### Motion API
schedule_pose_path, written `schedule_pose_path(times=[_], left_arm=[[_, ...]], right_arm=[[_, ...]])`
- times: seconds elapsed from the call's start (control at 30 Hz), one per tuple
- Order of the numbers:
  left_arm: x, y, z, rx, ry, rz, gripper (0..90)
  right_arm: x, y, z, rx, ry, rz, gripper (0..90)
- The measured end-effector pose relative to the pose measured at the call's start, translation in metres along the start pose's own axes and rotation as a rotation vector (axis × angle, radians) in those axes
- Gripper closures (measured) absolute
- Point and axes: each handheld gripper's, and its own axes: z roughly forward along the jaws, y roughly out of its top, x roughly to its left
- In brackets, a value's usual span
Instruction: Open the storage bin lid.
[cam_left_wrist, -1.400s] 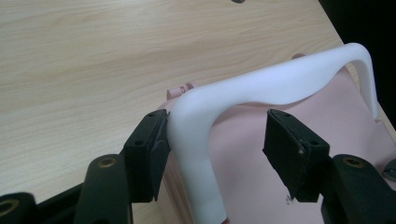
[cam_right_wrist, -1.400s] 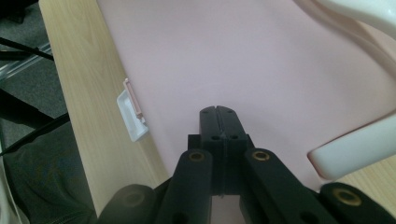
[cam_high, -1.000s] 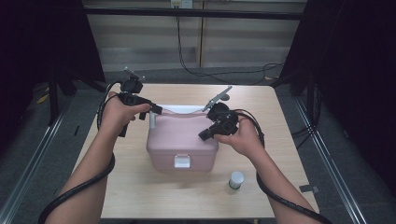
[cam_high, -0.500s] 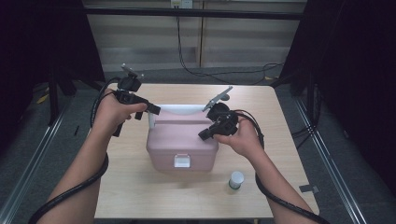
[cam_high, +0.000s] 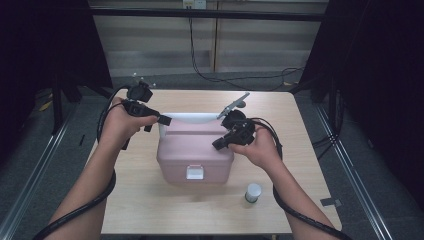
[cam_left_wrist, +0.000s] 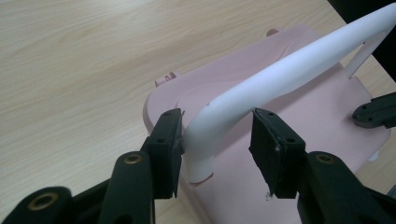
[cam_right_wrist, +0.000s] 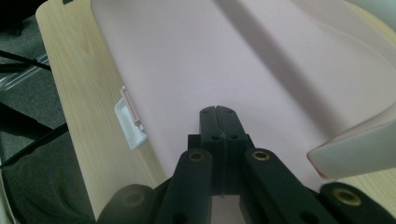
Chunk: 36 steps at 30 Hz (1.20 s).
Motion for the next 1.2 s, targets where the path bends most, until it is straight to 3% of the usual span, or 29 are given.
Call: schedule_pose_path(times=[0.13,0.37,0.67,0.8,1.2], left_arm=[[0.0,-0.003,0.006,0.026,-0.016,0.011,55.6],[-0.002,-0.002,0.013,0.016,0.025,0.017,55.9],[-0.002,-0.004,0.02,-0.006,0.038,0.016,56.9],[-0.001,-0.004,0.023,-0.009,0.07,0.025,60.7],[-0.002,-0.001,0.022,0.025,0.086,0.067,66.2]], right_arm=[[0.0,0.0,0.0,-0.001,0.002,0.0,90.0],[-0.001,0.0,0.0,-0.003,0.005,0.007,90.0],[-0.001,0.0,0.0,-0.005,0.008,0.014,90.0],[-0.004,-0.002,0.0,-0.018,0.023,0.02,90.0],[-0.004,-0.004,-0.001,-0.04,0.029,0.032,90.0]])
